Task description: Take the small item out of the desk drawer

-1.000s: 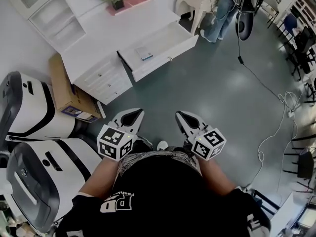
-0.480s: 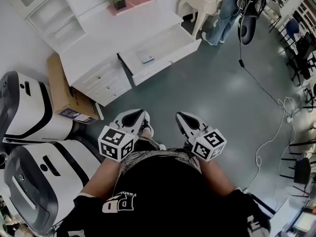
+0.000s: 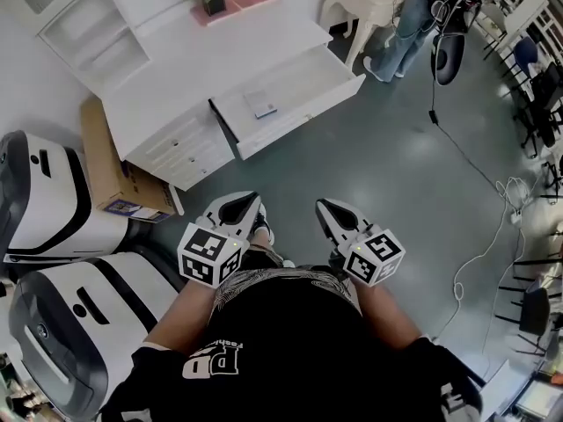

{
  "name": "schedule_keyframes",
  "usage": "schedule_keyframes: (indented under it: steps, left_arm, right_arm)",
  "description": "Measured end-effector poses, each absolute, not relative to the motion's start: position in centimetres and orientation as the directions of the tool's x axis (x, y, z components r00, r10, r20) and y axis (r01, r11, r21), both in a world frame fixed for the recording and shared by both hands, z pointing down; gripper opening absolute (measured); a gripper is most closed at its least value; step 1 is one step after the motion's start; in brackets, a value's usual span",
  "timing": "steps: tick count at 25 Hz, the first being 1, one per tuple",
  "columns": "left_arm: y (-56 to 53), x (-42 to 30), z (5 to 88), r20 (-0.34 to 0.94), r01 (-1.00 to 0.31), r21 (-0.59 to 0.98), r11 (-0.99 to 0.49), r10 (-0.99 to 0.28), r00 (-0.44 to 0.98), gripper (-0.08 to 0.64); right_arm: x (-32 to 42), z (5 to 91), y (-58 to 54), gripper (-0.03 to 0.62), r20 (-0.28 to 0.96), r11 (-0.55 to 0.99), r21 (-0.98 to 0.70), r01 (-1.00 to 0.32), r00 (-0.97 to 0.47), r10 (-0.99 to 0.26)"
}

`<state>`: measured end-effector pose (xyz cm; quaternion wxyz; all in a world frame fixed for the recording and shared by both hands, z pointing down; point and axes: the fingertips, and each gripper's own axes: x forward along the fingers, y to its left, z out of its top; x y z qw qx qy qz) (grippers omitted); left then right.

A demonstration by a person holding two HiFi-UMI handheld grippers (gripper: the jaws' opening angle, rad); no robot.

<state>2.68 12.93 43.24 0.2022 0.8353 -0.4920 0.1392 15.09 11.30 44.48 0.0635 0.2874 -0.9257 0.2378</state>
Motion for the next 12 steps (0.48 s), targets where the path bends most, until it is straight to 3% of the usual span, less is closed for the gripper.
schedule_keyframes:
  steps: [12]
  left_arm:
    - [2.0,-3.4,43.6,0.434,-0.896,0.217,-0.388,-0.784,0.445,0.015]
  right_arm:
    - [9.1,45.6,1.7,0.009,0.304,0.738,-0.412,-0.534,-0.845,-0.441]
